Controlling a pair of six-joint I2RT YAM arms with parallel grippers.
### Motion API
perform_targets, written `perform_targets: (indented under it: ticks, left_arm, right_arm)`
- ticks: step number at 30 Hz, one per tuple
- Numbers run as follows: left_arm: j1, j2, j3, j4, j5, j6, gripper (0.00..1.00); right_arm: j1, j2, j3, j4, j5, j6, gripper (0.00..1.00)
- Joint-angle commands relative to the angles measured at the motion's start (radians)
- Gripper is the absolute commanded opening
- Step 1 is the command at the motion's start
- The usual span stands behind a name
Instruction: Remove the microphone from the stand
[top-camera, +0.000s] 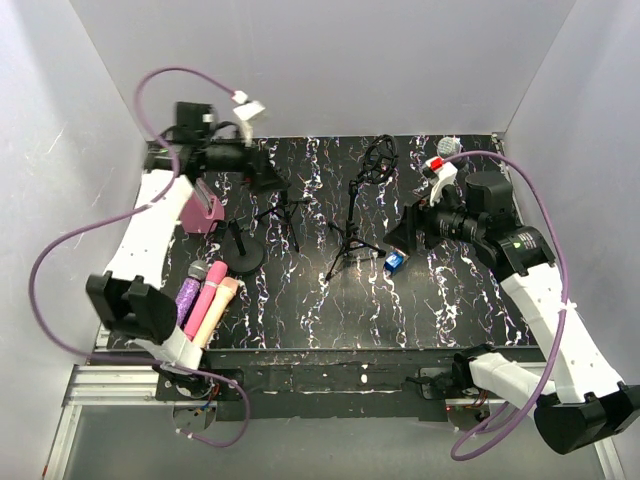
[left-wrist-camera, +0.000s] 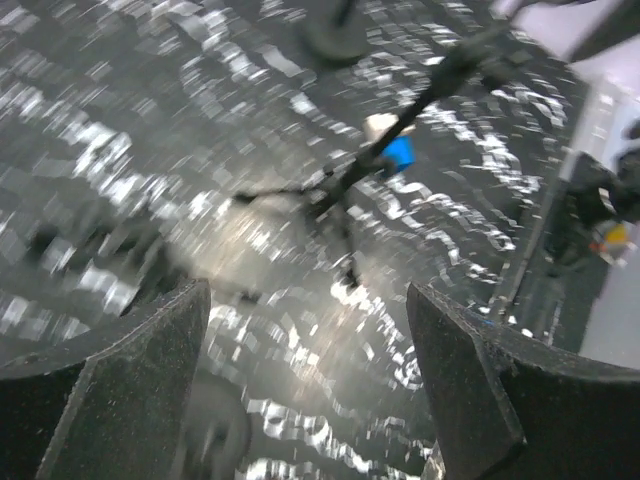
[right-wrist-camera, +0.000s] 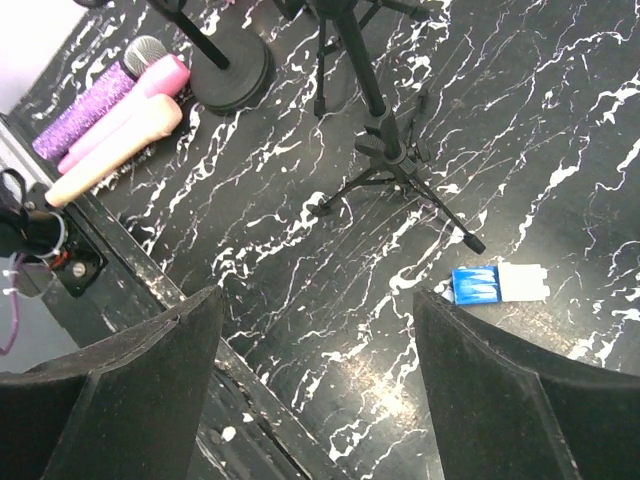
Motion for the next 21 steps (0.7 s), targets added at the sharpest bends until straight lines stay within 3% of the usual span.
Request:
perform_targets:
  ticks: [1,7,14,17,21]
  left_arm:
    - [-0.189,0.118,0.061,0.144,0.149,0.016,0.77]
    - [-0.367,0.284,0.136,0.21,0.105,0.038,0.76]
    - [-0.435,0.335,0.124,0.342,0.027,-0.016,0.72]
    - [-0.438,0.321,0.1,0.396,0.02,-0.04,0.64]
    - [-0.447,0.297,0.078,0.451,0.046,-0.095,0.44]
  right_arm:
    - [-0.024,-0.045,-0.021,0.084,-0.056,0.064,0.82]
    - [-0.054,-0.073,-0.061,0.07,-0.111,0.084,0.83]
    - [-0.067,-0.096,-0.084,0.047,-0.128,0.06,0.83]
    - [-0.073,-0.102,-0.108,0.055,-0.127,0.069,0.83]
    - [-0.082,-0.079,-0.145,0.082,-0.162,0.098,0.84]
